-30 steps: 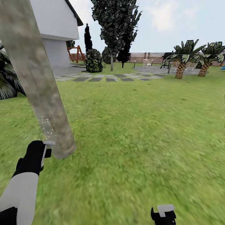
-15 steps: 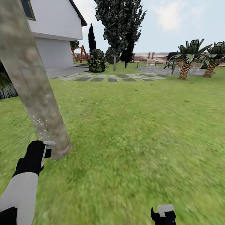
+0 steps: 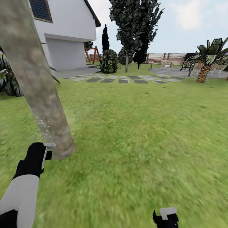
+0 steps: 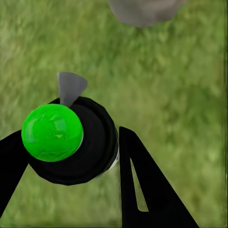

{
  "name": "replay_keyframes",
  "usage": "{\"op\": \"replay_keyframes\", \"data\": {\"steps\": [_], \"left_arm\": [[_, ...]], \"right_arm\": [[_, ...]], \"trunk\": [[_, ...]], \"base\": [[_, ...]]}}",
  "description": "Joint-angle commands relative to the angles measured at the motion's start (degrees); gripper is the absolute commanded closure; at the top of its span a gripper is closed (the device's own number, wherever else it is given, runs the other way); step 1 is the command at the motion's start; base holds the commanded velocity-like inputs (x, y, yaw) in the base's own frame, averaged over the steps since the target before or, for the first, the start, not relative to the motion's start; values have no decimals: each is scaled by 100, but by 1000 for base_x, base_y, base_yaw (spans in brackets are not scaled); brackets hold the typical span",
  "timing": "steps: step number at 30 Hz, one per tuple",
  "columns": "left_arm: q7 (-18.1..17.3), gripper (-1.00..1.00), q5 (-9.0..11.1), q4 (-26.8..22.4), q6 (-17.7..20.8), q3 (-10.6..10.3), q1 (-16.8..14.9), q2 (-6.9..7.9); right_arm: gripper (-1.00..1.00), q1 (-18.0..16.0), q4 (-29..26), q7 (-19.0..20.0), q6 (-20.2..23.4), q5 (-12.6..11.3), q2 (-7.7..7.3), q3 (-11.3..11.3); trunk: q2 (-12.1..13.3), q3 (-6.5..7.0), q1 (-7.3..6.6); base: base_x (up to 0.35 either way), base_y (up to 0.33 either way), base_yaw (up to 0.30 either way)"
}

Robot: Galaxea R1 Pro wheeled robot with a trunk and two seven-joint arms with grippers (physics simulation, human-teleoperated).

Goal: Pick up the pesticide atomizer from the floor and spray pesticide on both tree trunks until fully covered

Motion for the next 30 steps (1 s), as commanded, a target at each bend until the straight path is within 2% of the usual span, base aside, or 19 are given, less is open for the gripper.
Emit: {"op": "replay_keyframes", "data": {"steps": [1, 14, 22, 30], "left_arm": [[-12, 100, -17, -6, 24, 5, -4, 0], [-12, 100, -27, -6, 20, 5, -4, 7], [-12, 100, -21, -6, 17, 14, -4, 7], [-35, 100, -5, -71, 14, 26, 13, 54]], "right_arm": [[-100, -4, 7, -17, -15, 60, -1, -44], [-100, -4, -1, -17, -18, 60, -1, -44], [-100, -4, 1, -17, -18, 60, -1, -44], [-100, -4, 8, -17, -18, 60, -1, -44]], "trunk": [[-2, -5, -1], [-2, -5, -1], [-2, -5, -1], [-2, -5, -1]], "base": [[24, -272, 12], [99, -274, 6], [199, -251, 246], [29, -39, 277]]}}
